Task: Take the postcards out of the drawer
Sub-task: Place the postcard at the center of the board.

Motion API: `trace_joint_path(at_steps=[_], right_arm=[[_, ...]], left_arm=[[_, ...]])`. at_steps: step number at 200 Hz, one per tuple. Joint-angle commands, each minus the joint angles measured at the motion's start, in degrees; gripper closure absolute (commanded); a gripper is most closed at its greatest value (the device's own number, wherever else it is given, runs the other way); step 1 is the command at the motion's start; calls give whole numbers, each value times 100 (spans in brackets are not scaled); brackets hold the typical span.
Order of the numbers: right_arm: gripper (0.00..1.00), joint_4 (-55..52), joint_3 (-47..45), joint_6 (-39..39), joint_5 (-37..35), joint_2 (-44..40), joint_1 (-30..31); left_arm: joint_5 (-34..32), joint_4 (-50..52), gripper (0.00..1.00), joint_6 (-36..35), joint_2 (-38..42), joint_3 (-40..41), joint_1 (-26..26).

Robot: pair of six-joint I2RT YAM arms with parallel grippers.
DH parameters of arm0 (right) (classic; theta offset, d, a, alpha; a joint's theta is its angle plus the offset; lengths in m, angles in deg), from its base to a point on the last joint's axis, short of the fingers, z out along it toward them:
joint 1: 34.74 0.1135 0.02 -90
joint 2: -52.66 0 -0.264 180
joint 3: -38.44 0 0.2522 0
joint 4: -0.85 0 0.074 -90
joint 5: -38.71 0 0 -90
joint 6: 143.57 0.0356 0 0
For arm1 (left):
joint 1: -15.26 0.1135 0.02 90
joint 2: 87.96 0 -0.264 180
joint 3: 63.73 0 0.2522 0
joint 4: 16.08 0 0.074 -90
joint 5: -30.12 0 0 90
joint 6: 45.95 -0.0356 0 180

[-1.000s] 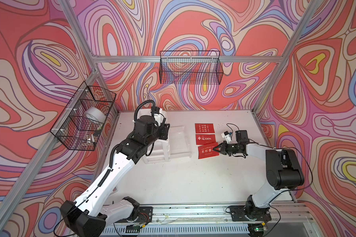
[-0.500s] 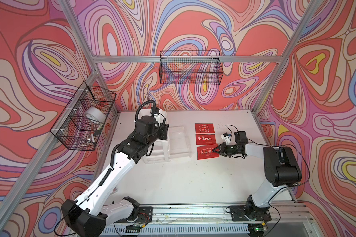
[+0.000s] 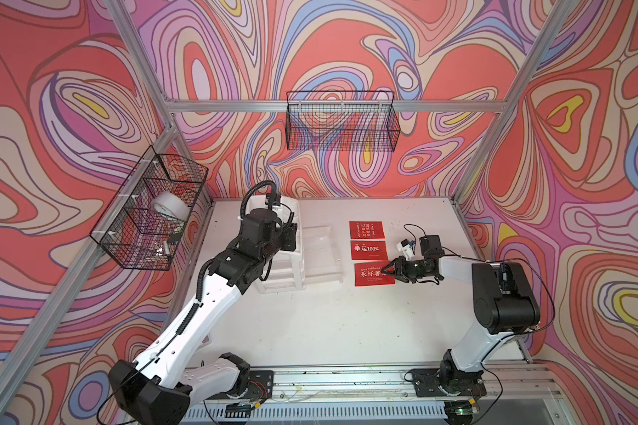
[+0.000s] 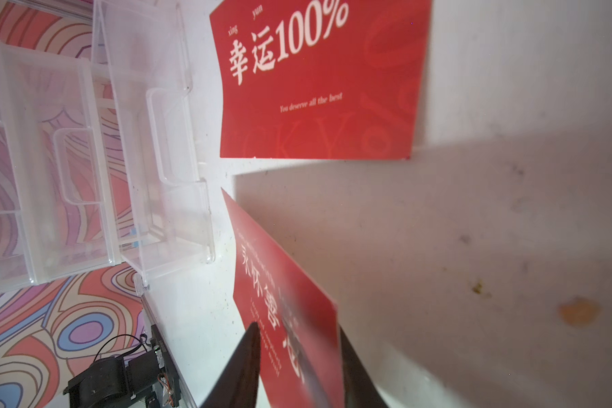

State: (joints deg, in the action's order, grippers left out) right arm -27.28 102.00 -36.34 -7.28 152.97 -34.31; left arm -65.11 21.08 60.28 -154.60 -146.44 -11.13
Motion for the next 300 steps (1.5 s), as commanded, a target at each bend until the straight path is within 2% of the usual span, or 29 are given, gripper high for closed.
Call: trace_joint_path(at_steps=[1, 76, 97, 161, 217, 300], right_arm=[[66, -127, 135, -112, -306, 3, -17], [62, -92, 21, -48, -841, -242, -21], [61, -109, 12, -36, -955, -322, -21], [57, -114, 3, -32, -1194, -319, 95], [55, -284, 56, -53, -1601, -378, 218], [52, -389, 91, -23, -1938, -563, 255]], left_arm=[[-81, 118, 57, -28, 156, 59, 69], [-170, 371, 56, 45, 247, 45, 261], [-74, 629, 56, 21, 265, -88, 487], [-359, 1304, 55, -144, 334, -435, 1220], [-128, 1562, 55, -120, 265, -462, 1831], [125, 1543, 55, -111, 57, -339, 2015]])
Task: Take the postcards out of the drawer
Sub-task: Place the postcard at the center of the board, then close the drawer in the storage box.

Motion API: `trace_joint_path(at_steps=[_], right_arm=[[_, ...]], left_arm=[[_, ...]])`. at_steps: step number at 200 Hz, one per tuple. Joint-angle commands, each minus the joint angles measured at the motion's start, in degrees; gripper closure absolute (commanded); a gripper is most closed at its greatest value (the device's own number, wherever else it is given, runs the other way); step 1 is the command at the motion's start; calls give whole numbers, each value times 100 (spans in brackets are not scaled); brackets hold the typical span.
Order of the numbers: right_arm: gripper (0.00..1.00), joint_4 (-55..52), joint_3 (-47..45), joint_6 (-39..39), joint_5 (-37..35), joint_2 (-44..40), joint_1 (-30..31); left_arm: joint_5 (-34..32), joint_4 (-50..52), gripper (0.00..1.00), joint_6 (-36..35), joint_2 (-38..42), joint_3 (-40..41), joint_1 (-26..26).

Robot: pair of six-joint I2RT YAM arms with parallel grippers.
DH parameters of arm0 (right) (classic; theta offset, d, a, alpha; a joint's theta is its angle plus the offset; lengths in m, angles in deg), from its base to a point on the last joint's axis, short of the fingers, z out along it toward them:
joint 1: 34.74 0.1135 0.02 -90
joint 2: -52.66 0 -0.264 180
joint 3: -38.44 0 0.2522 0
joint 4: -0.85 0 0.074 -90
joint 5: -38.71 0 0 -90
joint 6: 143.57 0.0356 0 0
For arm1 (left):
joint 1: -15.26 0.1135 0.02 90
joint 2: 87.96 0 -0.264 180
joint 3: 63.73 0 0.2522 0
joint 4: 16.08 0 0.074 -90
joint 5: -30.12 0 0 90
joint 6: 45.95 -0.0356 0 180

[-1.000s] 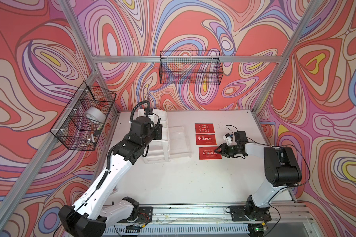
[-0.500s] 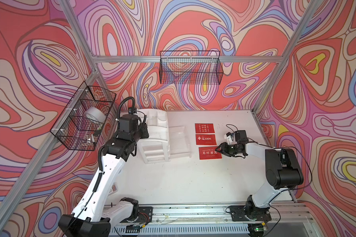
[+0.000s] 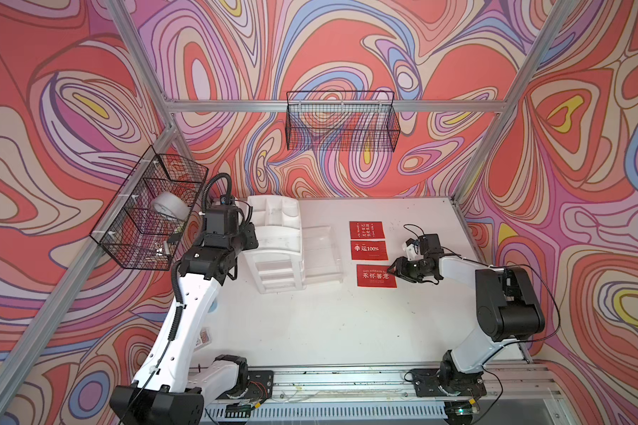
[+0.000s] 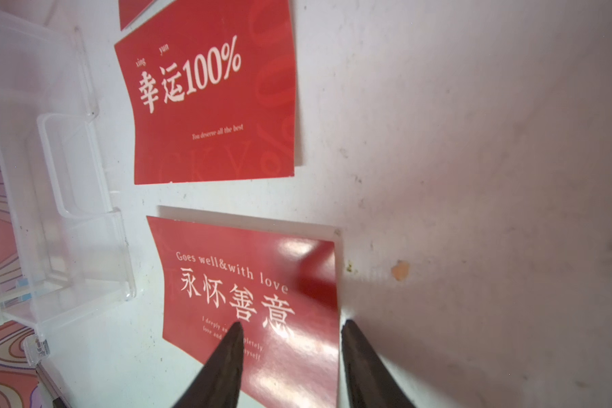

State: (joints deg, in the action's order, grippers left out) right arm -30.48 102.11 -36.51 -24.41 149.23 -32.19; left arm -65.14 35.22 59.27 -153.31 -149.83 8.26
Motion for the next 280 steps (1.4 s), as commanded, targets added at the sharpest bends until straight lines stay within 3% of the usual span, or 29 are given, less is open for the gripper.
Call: trace_joint_path(at_steps=[1, 75, 186, 280], right_arm=[[52, -71, 80, -7, -230, -190, 39], [54, 53, 524, 143, -208, -220, 118], [63, 422, 1982, 530, -95, 1395, 1439], [68, 677, 2824, 816, 117, 2309, 2077]], left_arm=[[129, 130, 56, -10, -74, 0, 76], [324, 115, 64, -19, -206, 92, 129], [333, 210, 78, 33, -182, 263, 157], [550, 101, 90, 33, -246, 359, 162]])
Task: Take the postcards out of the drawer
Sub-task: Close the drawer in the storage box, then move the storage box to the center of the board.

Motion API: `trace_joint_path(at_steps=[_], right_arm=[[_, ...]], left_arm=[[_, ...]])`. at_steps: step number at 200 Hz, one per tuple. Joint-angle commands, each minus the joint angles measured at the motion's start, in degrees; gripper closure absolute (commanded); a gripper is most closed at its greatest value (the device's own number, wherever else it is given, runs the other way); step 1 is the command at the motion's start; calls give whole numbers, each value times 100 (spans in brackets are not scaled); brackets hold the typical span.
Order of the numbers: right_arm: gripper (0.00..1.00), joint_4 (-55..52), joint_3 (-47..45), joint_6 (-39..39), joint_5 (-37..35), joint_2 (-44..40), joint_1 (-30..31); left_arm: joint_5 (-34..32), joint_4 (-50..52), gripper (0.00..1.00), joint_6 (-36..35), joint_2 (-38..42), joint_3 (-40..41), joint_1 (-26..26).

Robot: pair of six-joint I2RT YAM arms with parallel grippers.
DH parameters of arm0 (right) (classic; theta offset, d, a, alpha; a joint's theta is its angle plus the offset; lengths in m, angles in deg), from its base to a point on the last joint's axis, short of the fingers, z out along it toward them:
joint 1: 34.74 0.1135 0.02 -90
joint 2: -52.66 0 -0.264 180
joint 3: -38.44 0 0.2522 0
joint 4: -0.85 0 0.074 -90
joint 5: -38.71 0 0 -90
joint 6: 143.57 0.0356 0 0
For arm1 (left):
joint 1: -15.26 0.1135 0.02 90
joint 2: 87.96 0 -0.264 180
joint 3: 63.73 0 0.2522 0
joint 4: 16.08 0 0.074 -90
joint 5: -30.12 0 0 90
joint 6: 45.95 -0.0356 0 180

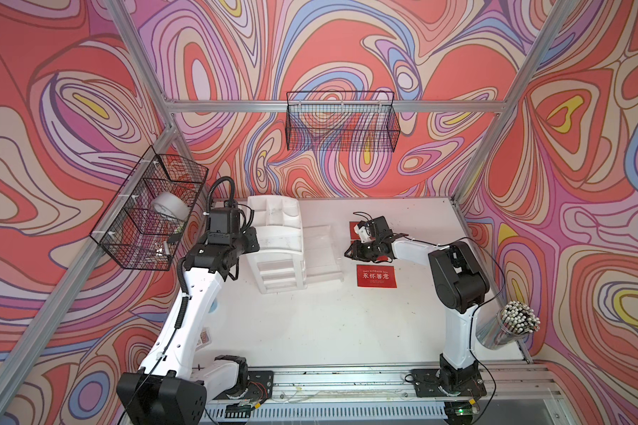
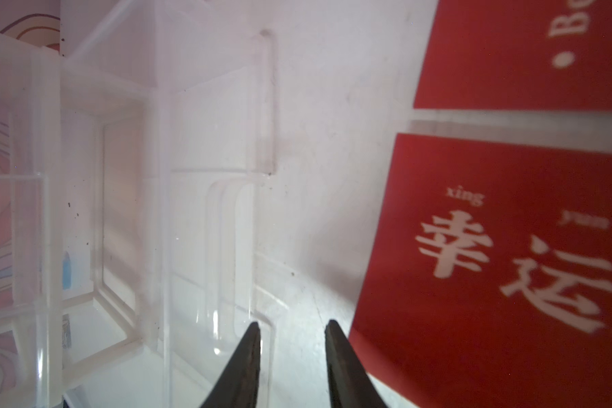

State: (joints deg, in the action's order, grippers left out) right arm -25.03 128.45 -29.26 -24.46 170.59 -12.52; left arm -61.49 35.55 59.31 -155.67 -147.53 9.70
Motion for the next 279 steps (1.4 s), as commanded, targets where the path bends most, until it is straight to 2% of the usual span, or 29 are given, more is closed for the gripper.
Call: trace_joint_path(at_steps=[1, 31, 89, 114, 192, 228, 279], right_arm=[[68, 141, 194, 90, 125, 175, 113], [68, 311, 249, 152, 302, 229, 265], [68, 616, 312, 363, 483, 335, 459], [68, 755, 302, 463, 575, 352, 476], [68, 669, 661, 523, 524, 550, 489], [68, 478, 1036, 504, 427, 743, 484], [68, 213, 1829, 516, 496, 1234, 376]], left_arm=[[195, 65, 91, 29, -13, 135, 15], [364, -11, 92, 55, -45, 142, 12], [1199, -268, 95, 220, -210, 128, 11], [1268, -302, 96, 271, -254, 207, 11], [2057, -954, 97, 708, -464, 429, -6], [2193, -1380, 98, 1032, -718, 466, -213], [2082, -1919, 98, 1390, -1356, 289, -837]])
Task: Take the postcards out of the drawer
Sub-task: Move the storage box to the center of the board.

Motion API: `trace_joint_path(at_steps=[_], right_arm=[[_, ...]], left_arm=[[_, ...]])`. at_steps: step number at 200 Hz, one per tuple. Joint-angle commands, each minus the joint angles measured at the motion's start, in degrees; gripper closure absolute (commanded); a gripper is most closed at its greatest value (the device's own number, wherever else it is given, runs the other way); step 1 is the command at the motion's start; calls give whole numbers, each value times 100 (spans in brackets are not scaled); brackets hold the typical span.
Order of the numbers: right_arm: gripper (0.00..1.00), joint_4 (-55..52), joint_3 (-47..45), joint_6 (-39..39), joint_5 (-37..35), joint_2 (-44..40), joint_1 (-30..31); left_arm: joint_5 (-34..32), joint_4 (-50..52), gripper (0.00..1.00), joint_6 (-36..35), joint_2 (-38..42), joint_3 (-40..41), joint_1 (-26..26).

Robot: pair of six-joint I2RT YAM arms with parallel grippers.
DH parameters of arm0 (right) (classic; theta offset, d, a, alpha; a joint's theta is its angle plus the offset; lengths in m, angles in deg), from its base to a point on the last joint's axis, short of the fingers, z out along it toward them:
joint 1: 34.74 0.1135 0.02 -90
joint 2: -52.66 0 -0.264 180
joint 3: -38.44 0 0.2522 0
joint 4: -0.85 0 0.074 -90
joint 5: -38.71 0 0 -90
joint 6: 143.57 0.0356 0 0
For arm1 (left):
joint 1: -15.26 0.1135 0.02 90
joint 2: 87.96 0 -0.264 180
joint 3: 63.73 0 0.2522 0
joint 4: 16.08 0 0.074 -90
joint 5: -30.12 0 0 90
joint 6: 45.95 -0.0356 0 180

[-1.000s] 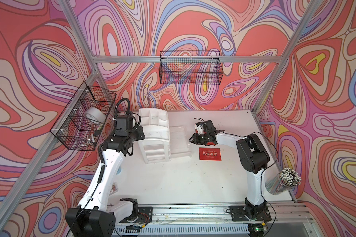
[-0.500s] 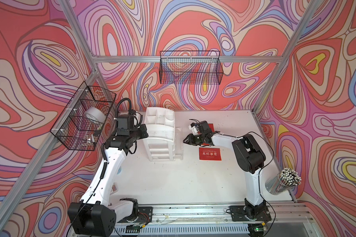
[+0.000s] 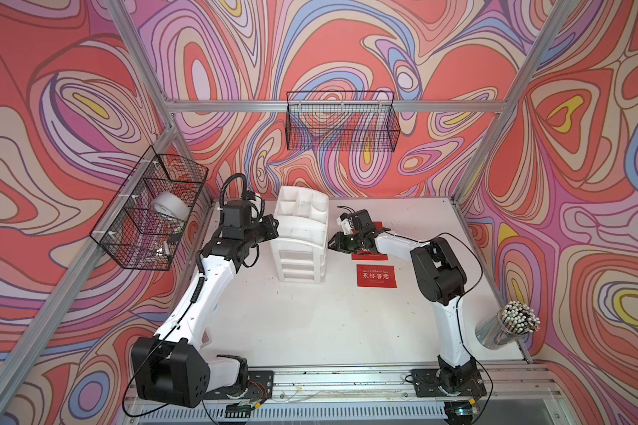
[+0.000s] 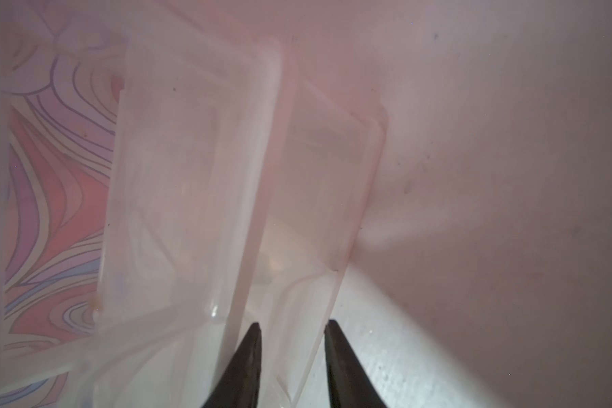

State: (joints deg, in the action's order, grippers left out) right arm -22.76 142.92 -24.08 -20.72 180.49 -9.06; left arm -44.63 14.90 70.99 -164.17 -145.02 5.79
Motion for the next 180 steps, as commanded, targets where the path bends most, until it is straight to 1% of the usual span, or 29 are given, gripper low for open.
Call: trace_joint_path(at_steps=[1, 22, 58, 90, 155, 180], right_arm=[[68, -16, 392, -4, 123, 248, 28], [68, -41, 591, 16, 159, 335, -104], [67, -385, 1034, -134, 237, 514, -369], [67, -755, 1493, -370, 277, 737, -502], [66, -1089, 2279, -473, 542, 1196, -600], [66, -1049, 2400, -428, 687, 1296, -603]], left_arm=[[390, 149, 98, 224, -525, 25, -457], [389, 83, 99, 259, -803, -144, -637], [445, -29, 99, 336, -1117, -320, -766], [441, -91, 99, 422, -1210, -349, -797], [451, -166, 98, 613, -1383, -341, -948], [386, -166, 97, 662, -1364, -316, -955]])
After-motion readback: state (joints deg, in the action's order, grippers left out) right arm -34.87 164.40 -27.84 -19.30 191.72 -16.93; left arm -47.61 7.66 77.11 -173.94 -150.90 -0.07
